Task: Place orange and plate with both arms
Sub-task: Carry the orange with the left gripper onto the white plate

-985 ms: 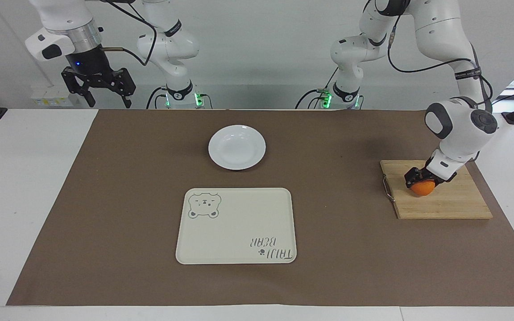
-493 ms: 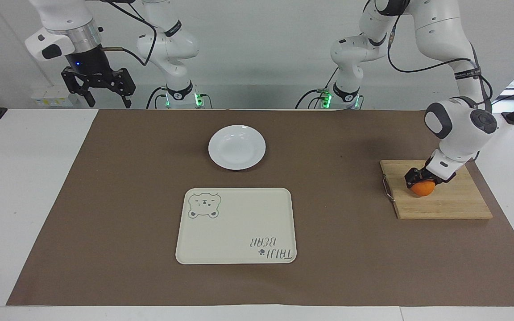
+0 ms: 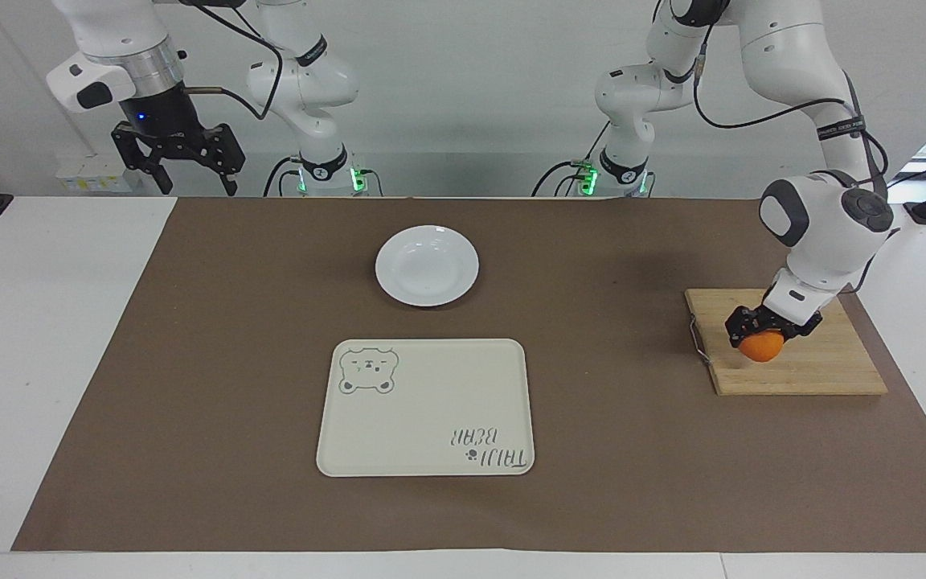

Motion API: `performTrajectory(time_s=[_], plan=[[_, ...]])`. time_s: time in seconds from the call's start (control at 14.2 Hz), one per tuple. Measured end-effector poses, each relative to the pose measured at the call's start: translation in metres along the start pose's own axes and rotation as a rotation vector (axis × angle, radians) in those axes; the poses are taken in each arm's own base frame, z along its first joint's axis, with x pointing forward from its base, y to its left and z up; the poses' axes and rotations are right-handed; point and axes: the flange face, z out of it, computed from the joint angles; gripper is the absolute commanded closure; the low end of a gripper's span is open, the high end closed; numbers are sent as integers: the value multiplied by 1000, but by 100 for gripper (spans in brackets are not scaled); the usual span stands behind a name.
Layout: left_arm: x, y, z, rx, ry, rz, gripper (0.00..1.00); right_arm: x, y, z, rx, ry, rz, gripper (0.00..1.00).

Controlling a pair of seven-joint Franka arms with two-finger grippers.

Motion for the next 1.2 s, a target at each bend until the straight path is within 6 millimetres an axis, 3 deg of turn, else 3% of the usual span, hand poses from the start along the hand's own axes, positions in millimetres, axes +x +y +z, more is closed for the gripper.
performTrajectory(time_s=[0.28,0.42,0.56,0.84,1.2], plan=[[-7,156,-37,-44,45,95,100,0,2,1,0,0,3,0],[-18,216,-45,-65,54,149,100,0,2,1,0,0,4,0],[-31,258,-45,-88,45,199,100,0,3,1,0,0,5,0],[-64,339,-19,-183,-35,272,100,0,3,1,0,1,5,0],[-103,406,-7,-270,-101,298,100,0,3,3,0,-4,5,0]])
